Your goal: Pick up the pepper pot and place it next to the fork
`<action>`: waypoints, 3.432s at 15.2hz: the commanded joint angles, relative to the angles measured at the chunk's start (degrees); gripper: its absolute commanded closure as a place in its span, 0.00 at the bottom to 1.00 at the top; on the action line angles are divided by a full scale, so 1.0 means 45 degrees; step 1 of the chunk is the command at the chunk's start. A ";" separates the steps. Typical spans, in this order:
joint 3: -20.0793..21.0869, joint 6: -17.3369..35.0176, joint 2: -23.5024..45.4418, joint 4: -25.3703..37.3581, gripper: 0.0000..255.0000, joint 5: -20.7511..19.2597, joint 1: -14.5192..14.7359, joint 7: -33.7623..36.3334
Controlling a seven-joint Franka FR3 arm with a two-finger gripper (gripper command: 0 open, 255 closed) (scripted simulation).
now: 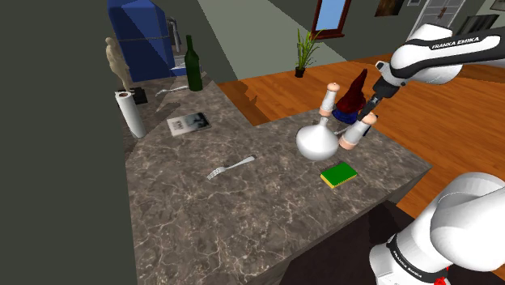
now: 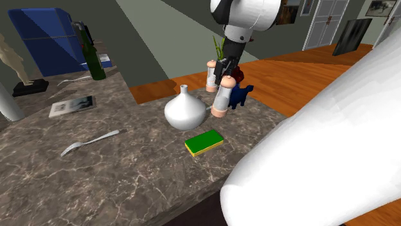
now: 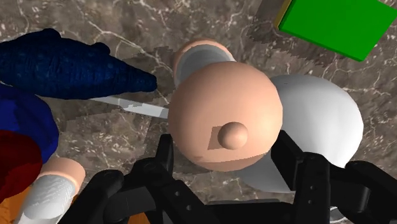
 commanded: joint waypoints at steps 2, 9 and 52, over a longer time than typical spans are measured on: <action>0.0197 -0.0559 -0.0220 0.0356 1.00 -0.0072 -0.0061 0.0163; 0.0584 -0.1811 -0.0615 0.1245 1.00 -0.0156 -0.0146 0.0450; 0.2146 -0.6341 0.0110 0.5159 0.00 -0.0170 0.0102 0.2266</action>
